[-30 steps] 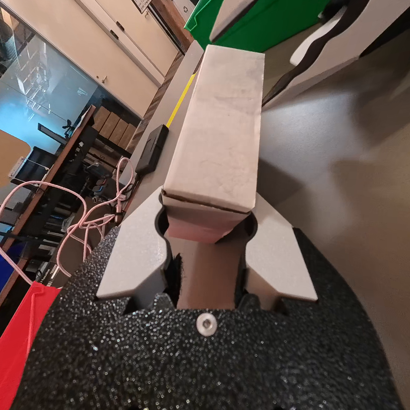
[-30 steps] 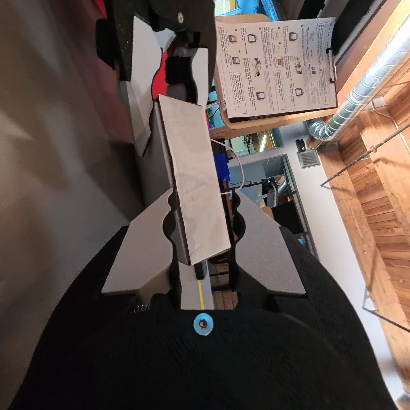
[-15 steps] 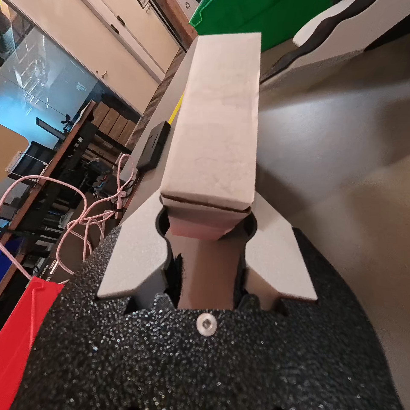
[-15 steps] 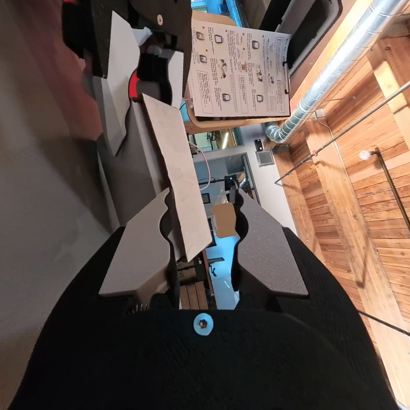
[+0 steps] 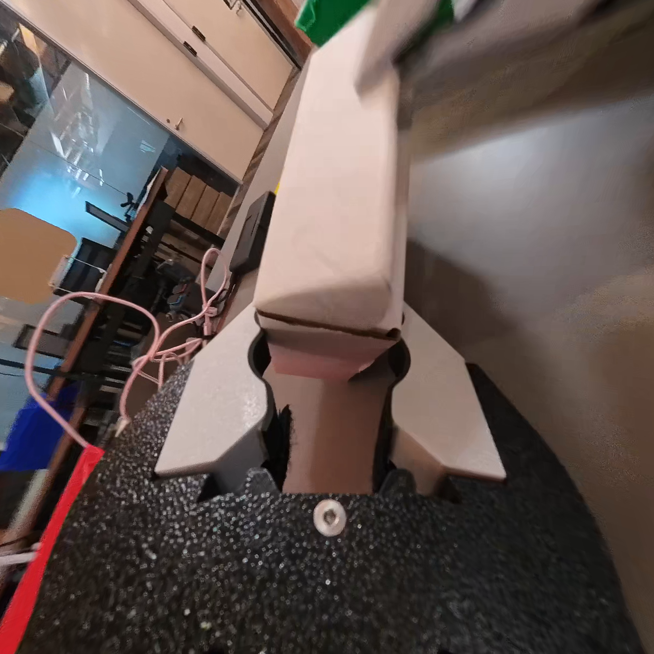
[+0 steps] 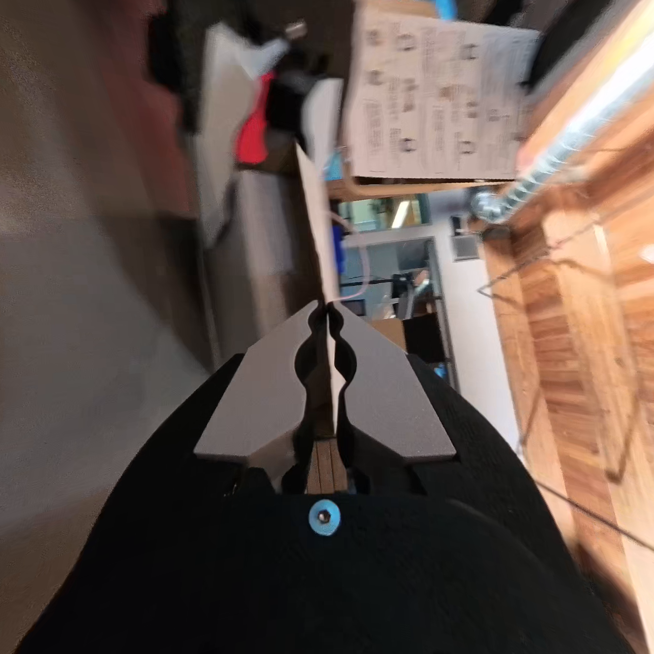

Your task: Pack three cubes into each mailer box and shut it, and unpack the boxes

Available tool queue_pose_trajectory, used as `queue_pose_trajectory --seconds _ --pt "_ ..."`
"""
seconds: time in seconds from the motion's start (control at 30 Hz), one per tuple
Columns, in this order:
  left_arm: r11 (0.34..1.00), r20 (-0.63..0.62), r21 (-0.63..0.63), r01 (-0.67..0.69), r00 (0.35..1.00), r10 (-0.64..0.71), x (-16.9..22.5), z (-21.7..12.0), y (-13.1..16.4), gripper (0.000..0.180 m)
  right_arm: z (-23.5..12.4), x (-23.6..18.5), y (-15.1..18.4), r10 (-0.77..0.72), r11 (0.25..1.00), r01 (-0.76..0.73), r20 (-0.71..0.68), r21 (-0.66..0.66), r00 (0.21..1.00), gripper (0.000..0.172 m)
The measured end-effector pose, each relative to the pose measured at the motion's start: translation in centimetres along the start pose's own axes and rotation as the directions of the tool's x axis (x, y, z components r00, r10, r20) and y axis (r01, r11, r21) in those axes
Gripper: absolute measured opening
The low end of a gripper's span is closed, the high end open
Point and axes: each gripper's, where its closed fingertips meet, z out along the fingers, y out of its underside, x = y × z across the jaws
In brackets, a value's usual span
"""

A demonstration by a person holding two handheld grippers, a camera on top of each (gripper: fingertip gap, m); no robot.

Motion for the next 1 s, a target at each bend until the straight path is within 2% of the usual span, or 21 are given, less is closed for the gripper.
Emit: queue_pose_trajectory --seconds 0.03,0.1,0.2,0.33,0.4,0.47,0.6,0.7,0.8,0.87,0.93,1.0 --pt "0.998 0.01 0.0 -0.069 0.998 0.069 0.2 0.1 0.0 0.066 -0.3 0.8 -0.2 0.047 0.999 -0.047 -0.006 0.016 0.999 0.0" --pt "0.996 0.029 0.003 -0.087 0.996 0.087 0.2 0.3 0.0 0.066 -0.4 0.9 0.0 0.131 0.991 -0.131 0.027 0.01 0.991 0.0" --pt "0.986 0.069 -0.007 -0.169 0.983 0.169 -0.1 0.3 0.5 0.066 -0.2 0.4 0.1 0.113 0.994 -0.113 0.027 0.013 0.993 0.0" --pt "0.973 0.078 0.066 -0.221 0.973 0.216 0.3 -0.1 0.0 0.062 -0.3 0.7 0.2 0.168 0.986 -0.169 0.037 0.017 0.985 0.0" --pt "0.981 0.047 0.121 -0.151 0.988 0.146 0.7 -0.5 -0.8 0.067 -0.4 1.0 0.8 0.199 0.98 -0.199 0.046 -0.004 0.979 0.0" --pt "0.985 0.02 0.139 -0.107 0.994 0.105 0.9 -0.6 -1.5 0.092 -0.4 1.3 1.2 0.216 0.976 -0.215 0.043 -0.02 0.976 0.0" --pt "0.972 0.022 0.226 -0.058 0.998 0.054 0.9 -1.6 -4.0 0.096 -0.4 1.5 1.5 0.219 0.975 -0.217 0.048 -0.044 0.974 0.0" --pt "0.935 0.067 0.35 -0.055 0.997 0.034 0.3 -3.2 -6.5 0.086 -0.5 1.4 1.5 0.198 0.979 -0.195 0.057 -0.053 0.979 0.0" --pt "0.916 0.139 0.398 -0.05 0.99 -0.007 -1.2 -4.3 -7.4 0.074 -0.5 1.3 1.6 0.167 0.984 -0.164 0.06 -0.066 0.984 0.0" --pt "0.927 0.202 0.364 -0.095 0.979 0.021 -2.0 -4.4 -7.0 0.061 -0.4 1.2 1.5 0.163 0.985 -0.159 0.06 -0.062 0.985 0.0" --pt "0.942 0.289 0.277 -0.189 0.952 0.106 -2.6 -4.1 -6.2 0.024 -0.4 1.1 1.3 0.159 0.986 -0.156 0.057 -0.055 0.986 0.0" --pt "0.947 0.332 0.184 -0.263 0.924 0.192 -2.8 -3.6 -5.6 0.02 -0.4 1.0 1.0 0.137 0.99 -0.135 0.048 -0.045 0.989 0.001"
